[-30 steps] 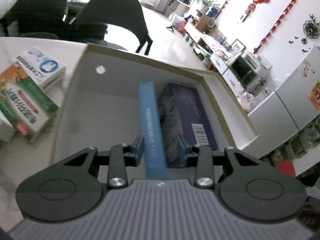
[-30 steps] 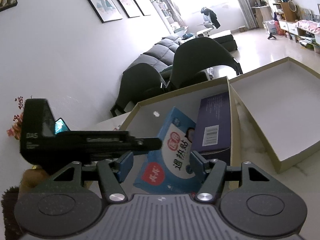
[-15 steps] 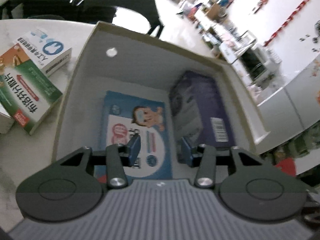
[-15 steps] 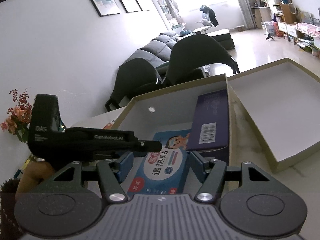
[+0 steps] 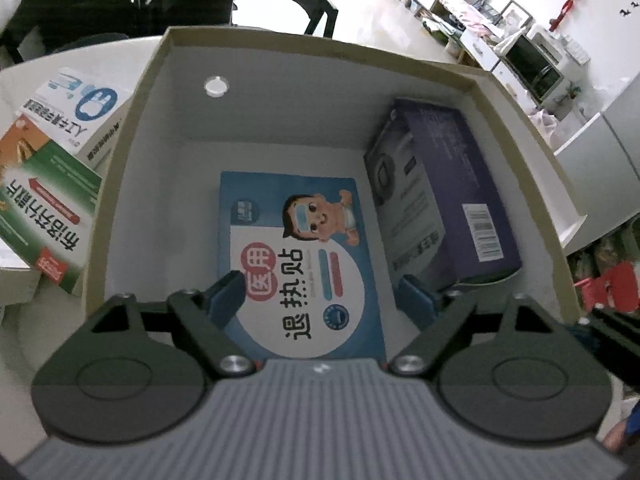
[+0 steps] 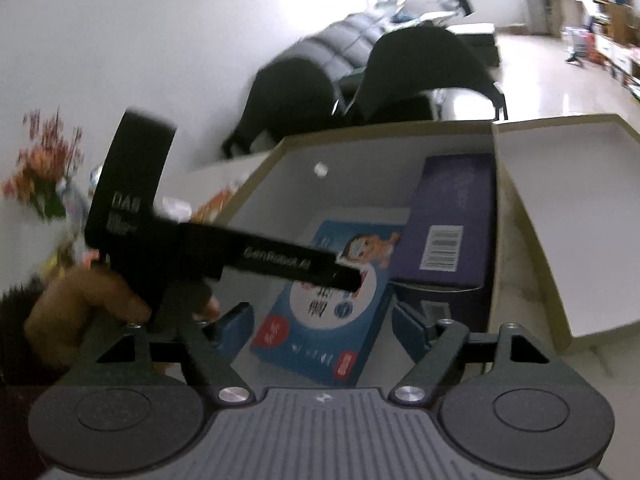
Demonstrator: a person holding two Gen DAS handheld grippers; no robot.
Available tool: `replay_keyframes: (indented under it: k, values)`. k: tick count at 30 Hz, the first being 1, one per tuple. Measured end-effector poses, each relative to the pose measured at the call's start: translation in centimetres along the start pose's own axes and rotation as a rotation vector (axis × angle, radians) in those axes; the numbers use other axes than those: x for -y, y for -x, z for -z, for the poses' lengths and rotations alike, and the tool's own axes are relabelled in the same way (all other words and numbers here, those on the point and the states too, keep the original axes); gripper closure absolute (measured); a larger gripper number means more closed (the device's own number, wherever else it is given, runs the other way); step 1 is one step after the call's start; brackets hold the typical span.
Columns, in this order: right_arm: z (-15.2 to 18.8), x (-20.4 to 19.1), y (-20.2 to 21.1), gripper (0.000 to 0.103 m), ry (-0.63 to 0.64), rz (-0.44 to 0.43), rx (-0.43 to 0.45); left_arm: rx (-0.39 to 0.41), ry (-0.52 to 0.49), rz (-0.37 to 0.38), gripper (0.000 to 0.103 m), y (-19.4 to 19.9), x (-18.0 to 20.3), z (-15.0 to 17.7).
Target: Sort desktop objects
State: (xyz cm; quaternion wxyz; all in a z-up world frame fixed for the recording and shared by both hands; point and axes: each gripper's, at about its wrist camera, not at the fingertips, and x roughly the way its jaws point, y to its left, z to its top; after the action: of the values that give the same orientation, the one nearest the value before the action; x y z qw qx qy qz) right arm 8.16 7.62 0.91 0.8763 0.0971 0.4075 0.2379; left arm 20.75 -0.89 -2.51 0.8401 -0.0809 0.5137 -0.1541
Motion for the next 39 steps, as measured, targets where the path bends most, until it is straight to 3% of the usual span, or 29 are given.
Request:
replay_keyframes:
  k: [3, 7, 11, 20, 30, 35, 39]
  values:
    - [-0.4, -0.5, -0.8, 0.018, 0.046, -0.005, -0.051, -0.037, 0.011, 0.026, 0.017, -0.3, -0.4, -0.3]
    - [-0.8, -0.6, -1.0, 0.019, 0.037, -0.008, -0.068, -0.09, -0.005, 0.032, 0.016, -0.9, -0.4, -0.5]
    - [-0.8, -0.8, -0.8, 0.019, 0.019, -0.089, -0.064, -0.104, -0.003, 0.056, 0.015, -1.2, -0.8, -0.3]
    - [-1.0, 0.9, -5.2, 0.023, -0.142, -0.153, -0.258, -0.136, 0.015, 0.152, 0.017, -0.8, -1.7, -0.2]
    - [-2.0, 1.0, -7.2, 0.02, -0.209, -0.115, -0.343, -0.101, -0.028, 0.083, 0.016, 0.4, -1.2, -0.1]
    - [-2.1, 1.3, -8.4, 0.02, -0.239, -0.105, -0.41, -0.092, -0.015, 0.096, 0.016, 0.9, -1.6, -0.4]
    - [-2.0, 1.2, -8.2, 0.02, -0.231, -0.099, -0.398, -0.105, 0.007, 0.101, 0.013, 0.3, -1.2, -1.1]
